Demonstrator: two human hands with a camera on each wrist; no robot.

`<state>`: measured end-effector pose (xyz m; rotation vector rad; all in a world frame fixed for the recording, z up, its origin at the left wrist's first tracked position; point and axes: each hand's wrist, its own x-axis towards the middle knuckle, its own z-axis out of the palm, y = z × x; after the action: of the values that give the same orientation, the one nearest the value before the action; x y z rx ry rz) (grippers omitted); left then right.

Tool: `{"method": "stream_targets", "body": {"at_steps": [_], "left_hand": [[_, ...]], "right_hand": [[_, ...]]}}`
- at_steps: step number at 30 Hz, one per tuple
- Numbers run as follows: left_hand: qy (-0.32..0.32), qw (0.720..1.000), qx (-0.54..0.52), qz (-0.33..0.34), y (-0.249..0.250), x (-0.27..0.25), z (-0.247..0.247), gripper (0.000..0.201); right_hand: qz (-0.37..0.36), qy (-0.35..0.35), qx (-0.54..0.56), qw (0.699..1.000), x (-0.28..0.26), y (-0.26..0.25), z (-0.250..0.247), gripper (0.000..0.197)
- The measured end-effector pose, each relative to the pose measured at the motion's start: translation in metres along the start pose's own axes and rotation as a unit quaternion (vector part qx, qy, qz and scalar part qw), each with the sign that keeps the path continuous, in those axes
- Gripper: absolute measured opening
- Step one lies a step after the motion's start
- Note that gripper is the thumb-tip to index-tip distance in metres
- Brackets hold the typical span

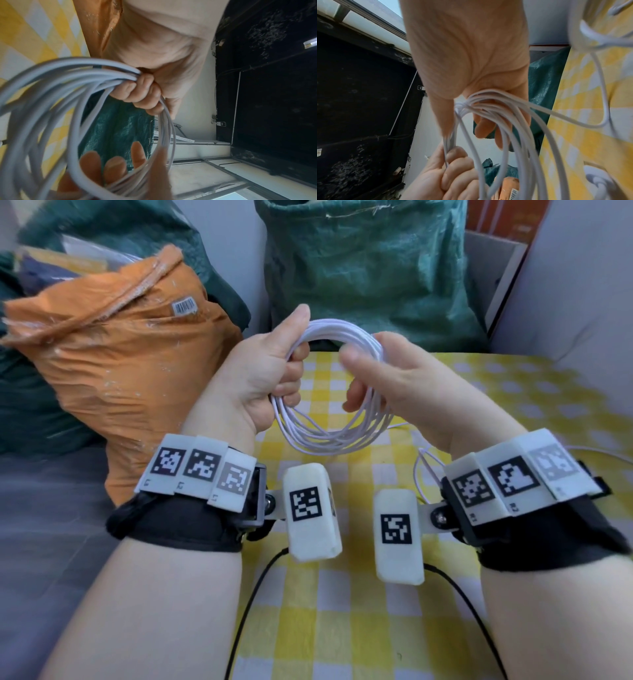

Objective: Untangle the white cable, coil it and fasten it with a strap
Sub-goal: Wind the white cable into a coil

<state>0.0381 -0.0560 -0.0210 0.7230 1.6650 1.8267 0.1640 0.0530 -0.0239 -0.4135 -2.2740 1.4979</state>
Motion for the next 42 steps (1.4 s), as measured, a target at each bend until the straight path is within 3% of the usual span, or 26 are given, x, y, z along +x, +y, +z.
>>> {"method": "stream_targets", "body": {"at_steps": [3,7,11,16,19,23,30,34,36,42], "left_hand": [[0.0,0.999,-0.043,0.005,0.001,0.001,0.001,0.049],[0.007,0.993,-0.117,0.005,0.003,0.002,0.002,0.051],[0.015,0.988,-0.156,0.01,0.003,0.003,0.002,0.05],[0.007,0.988,-0.151,0.015,0.003,0.003,0.003,0.049],[0.003,0.988,-0.155,0.013,0.002,0.003,0.004,0.05],[0.003,0.985,-0.172,0.012,0.003,0.003,0.006,0.051],[0.012,0.98,-0.199,0.001,0.002,0.005,0.008,0.051],[0.022,0.98,-0.198,-0.012,-0.001,0.006,0.011,0.05],[0.034,0.978,-0.204,-0.018,-0.001,0.007,0.011,0.051],[0.033,0.977,-0.2,-0.061,-0.004,0.007,0.012,0.053]], "right_hand": [[0.015,0.014,0.014,1.0,0.002,0.004,-0.001,0.009],[0.049,0.033,0.01,0.998,0.003,0.007,-0.004,0.015],[0.112,0.032,0.007,0.993,0.003,0.007,-0.004,0.009],[0.213,-0.039,0.026,0.976,0.0,0.005,0.0,0.028],[0.233,-0.082,0.066,0.967,0.0,0.006,0.001,0.037],[0.226,-0.08,0.135,0.961,0.001,0.008,0.0,0.035],[0.143,0.025,0.237,0.961,0.007,0.009,0.002,0.008],[0.089,0.048,0.287,0.953,0.01,0.011,0.002,0.017],[0.069,0.032,0.309,0.948,0.008,0.01,0.001,0.011],[0.047,0.041,0.334,0.941,0.007,0.008,0.002,0.017]]}}
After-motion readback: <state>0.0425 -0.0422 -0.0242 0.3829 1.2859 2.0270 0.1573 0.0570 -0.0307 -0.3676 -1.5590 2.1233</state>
